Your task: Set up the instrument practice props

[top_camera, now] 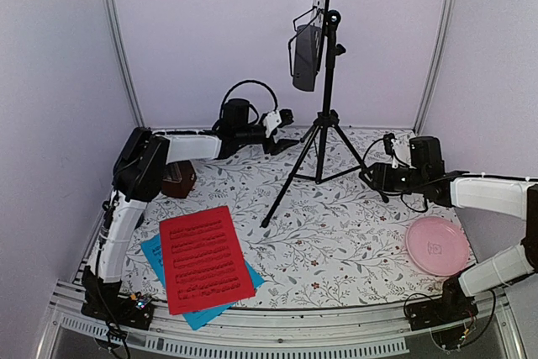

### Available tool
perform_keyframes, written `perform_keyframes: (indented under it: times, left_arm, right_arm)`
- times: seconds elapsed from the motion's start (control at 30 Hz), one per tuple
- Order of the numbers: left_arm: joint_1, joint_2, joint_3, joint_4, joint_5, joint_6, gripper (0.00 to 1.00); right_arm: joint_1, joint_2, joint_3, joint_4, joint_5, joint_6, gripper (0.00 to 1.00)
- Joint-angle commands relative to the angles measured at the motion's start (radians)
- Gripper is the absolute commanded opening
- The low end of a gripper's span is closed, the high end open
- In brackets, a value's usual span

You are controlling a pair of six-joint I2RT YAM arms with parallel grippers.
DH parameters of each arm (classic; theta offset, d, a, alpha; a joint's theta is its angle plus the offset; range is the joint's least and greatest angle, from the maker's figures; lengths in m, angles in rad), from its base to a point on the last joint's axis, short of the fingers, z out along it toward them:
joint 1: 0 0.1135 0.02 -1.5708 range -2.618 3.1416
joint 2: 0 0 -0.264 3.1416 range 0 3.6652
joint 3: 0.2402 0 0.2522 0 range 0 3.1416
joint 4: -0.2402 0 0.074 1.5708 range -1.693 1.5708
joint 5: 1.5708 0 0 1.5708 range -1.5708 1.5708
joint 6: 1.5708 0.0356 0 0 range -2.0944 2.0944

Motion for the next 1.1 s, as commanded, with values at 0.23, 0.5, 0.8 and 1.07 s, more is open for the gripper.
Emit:
perform_keyframes:
  times: [0.23, 0.5, 0.8, 1.07]
  left_arm:
    - [-0.054, 0.235, 0.355, 0.109, -0.001, -0.026, 0.66]
    - [-0.093, 0.320, 0.471, 0.189, -0.039, -0.074, 0.64]
    - [-0.105, 0.337, 0.513, 0.188, -0.069, -0.085, 0.45]
    - [-0.118, 0.250, 0.412, 0.170, -0.122, -0.072, 0.03]
  right_arm:
    - [-0.004, -0.047, -0.030, -0.021, 0.024, 0.026, 0.52]
    - [-0.004, -0.039, -0.047, -0.017, 0.044, 0.051, 0.45]
    - [-0.003, 0.003, -0.042, 0.025, 0.124, 0.063, 0.41]
    - [-0.003, 0.085, -0.006, 0.079, 0.160, 0.075, 0.42]
